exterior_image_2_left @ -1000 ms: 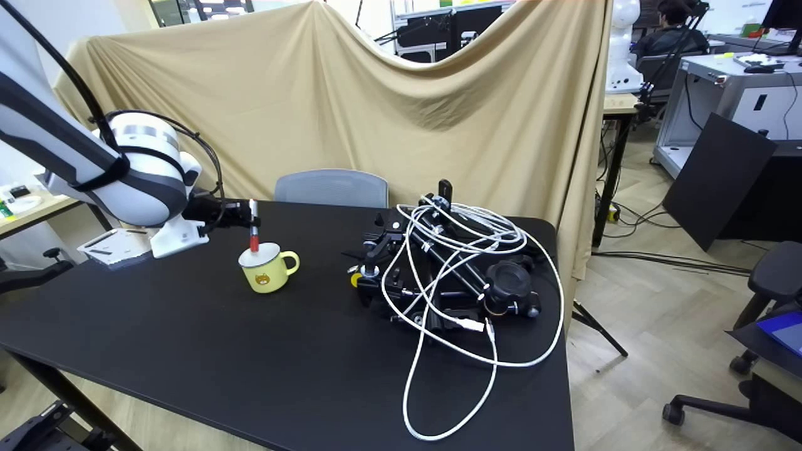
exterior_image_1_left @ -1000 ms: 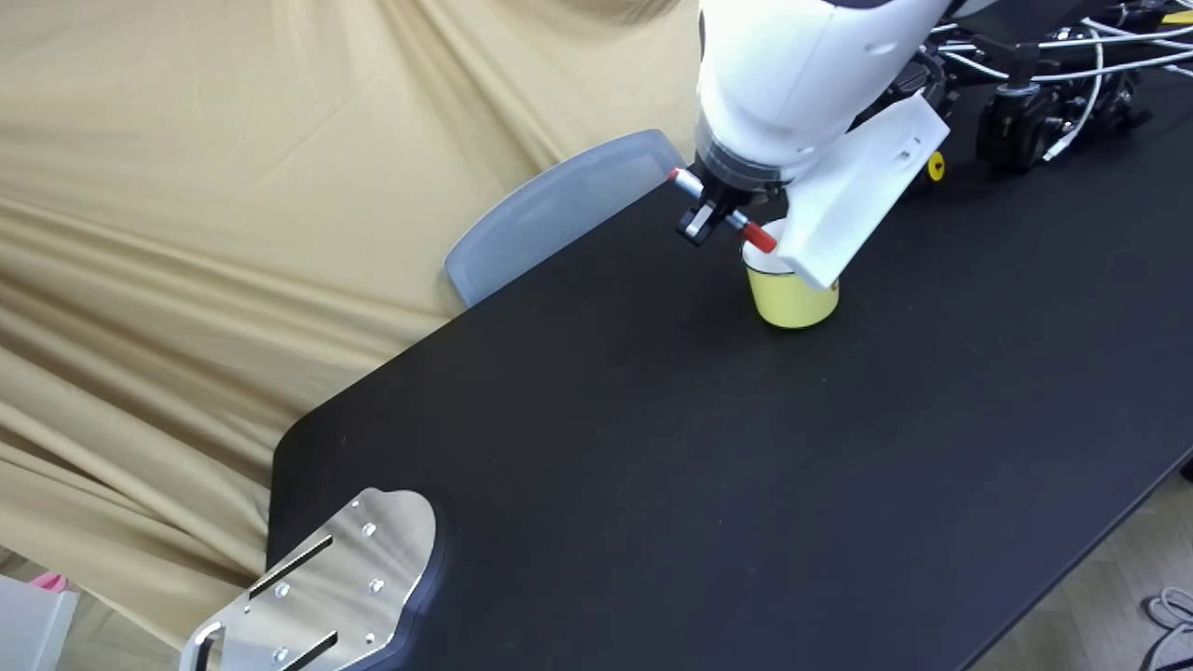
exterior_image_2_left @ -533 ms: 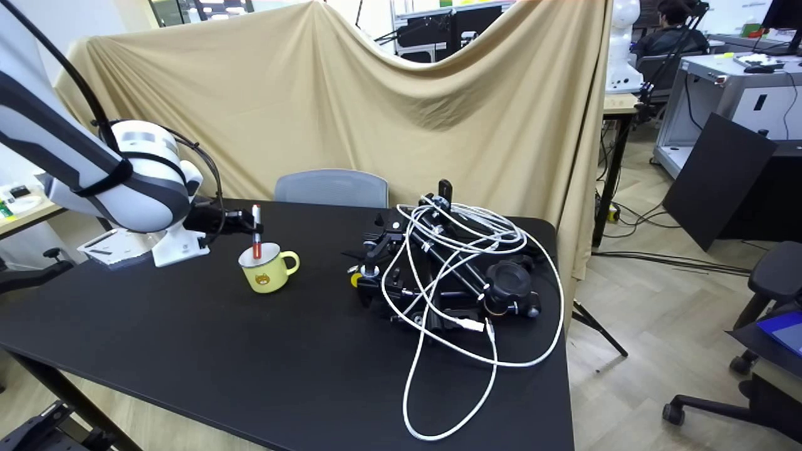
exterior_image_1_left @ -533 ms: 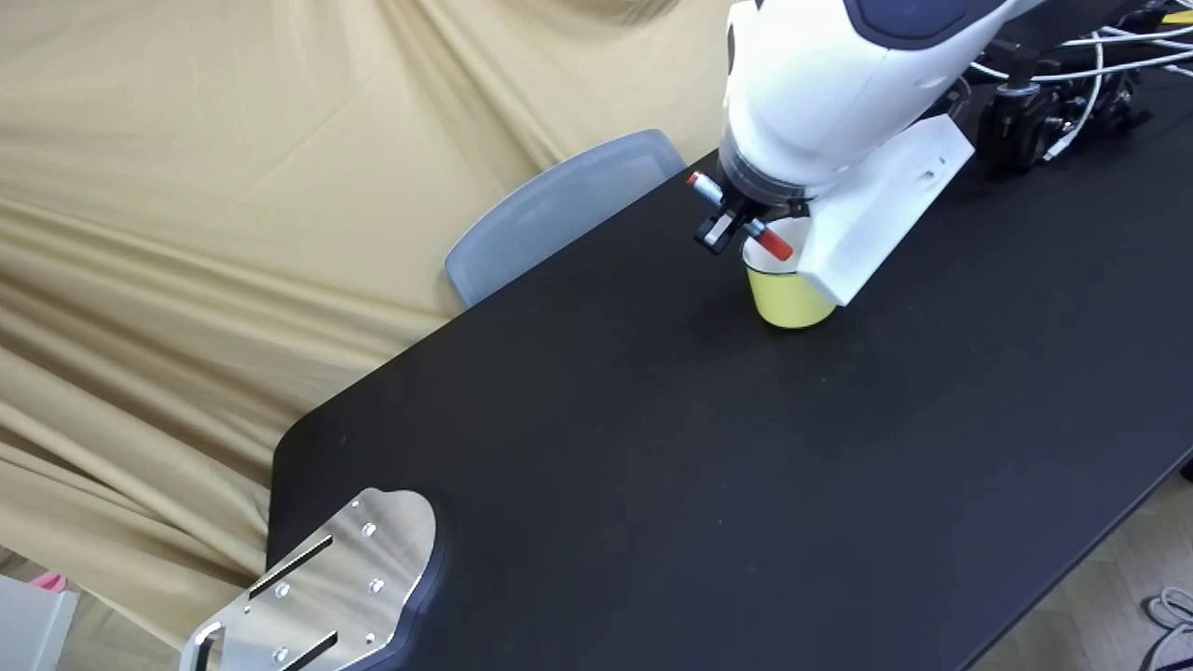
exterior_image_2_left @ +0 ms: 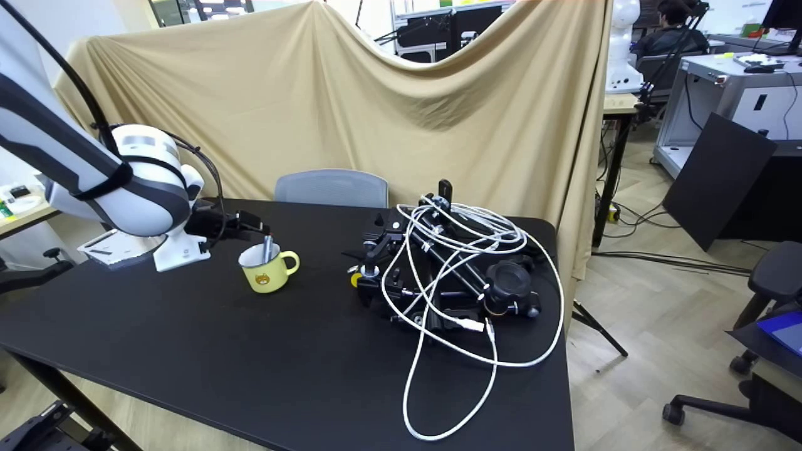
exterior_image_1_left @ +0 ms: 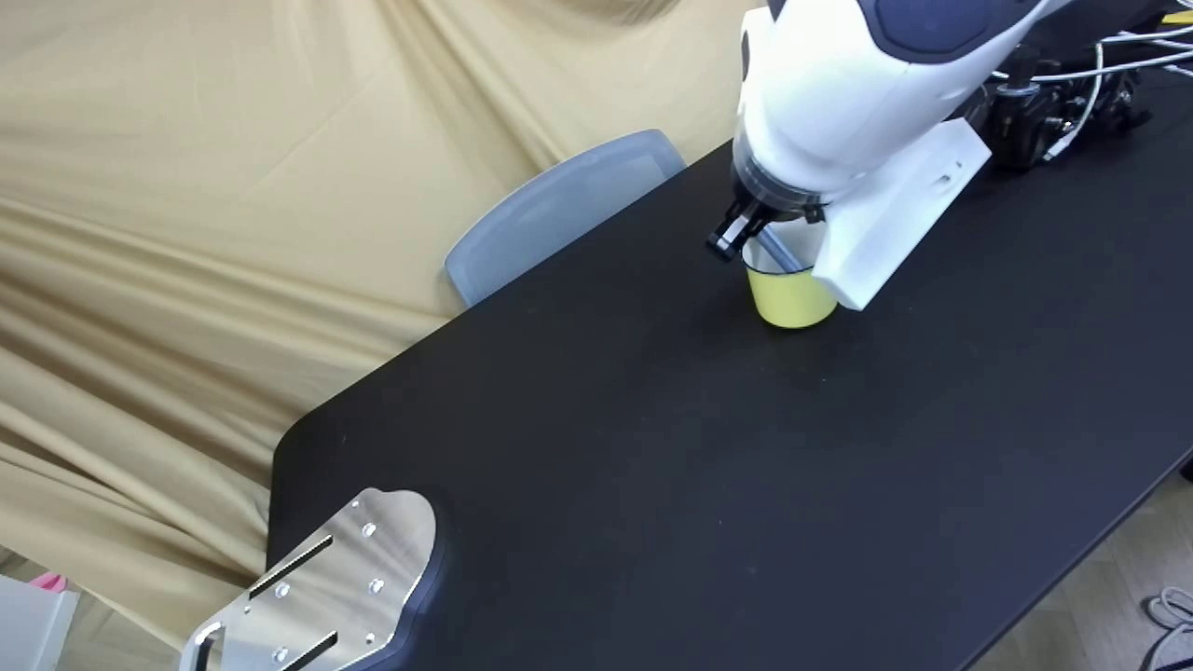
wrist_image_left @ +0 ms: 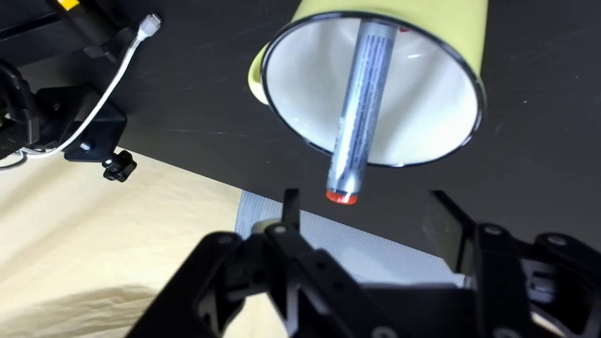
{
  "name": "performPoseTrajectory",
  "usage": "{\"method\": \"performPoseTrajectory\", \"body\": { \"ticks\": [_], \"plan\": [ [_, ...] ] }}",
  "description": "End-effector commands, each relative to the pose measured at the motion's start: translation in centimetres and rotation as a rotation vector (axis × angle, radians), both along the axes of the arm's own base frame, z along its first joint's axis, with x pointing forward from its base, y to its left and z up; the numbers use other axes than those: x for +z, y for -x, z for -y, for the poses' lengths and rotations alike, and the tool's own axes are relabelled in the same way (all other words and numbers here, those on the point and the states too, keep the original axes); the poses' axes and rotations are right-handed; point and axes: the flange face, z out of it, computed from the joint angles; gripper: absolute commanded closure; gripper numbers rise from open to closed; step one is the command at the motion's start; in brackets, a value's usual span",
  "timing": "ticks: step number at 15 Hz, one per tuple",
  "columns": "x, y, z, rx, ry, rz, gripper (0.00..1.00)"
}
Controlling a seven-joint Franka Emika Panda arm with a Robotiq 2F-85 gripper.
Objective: Place the marker in the mug
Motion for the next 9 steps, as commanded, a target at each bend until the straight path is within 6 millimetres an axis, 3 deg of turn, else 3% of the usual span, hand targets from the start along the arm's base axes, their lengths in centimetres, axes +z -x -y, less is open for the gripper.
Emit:
{"method": "performPoseTrajectory", "body": {
  "ticks": [1,6,9],
  "plan": [
    [1.7,0.6,0.4,-0.021,0.004,0.037,0.01],
    [4.7,1.6,0.5,-0.041,-0.038,-0.087,0.0],
    [5.0,2.4,1.0,-0.058,-0.052,-0.207,0.0]
  ]
}}
